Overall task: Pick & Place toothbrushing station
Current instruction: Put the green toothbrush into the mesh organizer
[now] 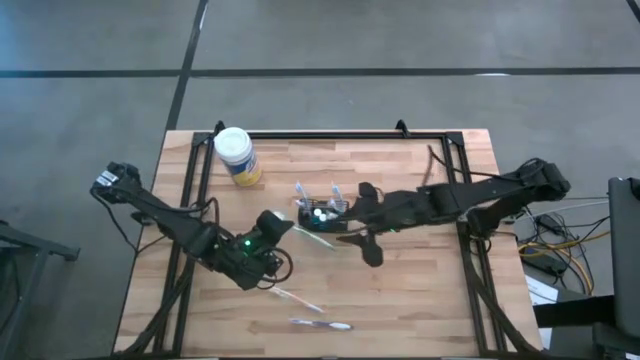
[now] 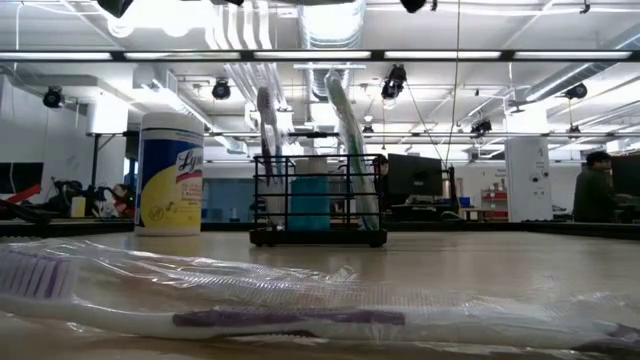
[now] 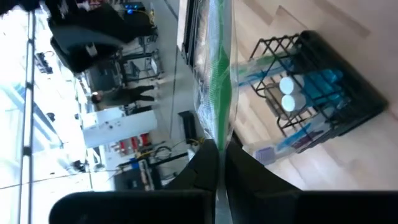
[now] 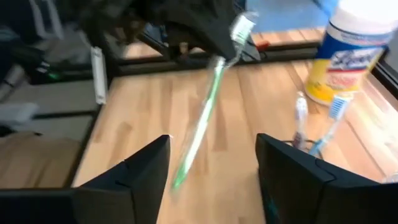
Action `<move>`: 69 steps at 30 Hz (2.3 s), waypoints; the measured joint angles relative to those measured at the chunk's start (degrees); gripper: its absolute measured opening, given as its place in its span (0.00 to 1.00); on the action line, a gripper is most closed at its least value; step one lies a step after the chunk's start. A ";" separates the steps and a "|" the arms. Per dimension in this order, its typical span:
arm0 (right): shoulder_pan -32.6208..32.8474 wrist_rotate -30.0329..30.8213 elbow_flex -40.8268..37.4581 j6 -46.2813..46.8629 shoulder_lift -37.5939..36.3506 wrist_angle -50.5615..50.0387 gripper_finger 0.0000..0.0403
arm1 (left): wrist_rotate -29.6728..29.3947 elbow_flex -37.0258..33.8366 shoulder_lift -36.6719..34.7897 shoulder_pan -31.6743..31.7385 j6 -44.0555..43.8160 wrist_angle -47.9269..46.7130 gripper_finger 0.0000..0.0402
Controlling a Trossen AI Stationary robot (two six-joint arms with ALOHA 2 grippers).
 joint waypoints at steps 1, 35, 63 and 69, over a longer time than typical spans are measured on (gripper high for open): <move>-0.21 0.17 2.44 0.04 1.67 -2.90 0.60 | -0.57 0.00 0.25 0.00 0.20 0.08 0.04; -5.08 -6.65 29.05 -6.17 23.69 -23.28 0.06 | -8.11 0.24 1.78 -1.51 7.15 2.50 0.04; -4.82 -2.67 28.94 -10.71 23.71 -21.10 0.05 | -17.40 0.76 -6.01 -10.31 -7.57 1.01 0.63; -3.66 -1.31 28.74 -14.26 23.71 -16.43 0.05 | -6.86 -1.94 -18.63 -14.14 -33.70 -4.29 0.65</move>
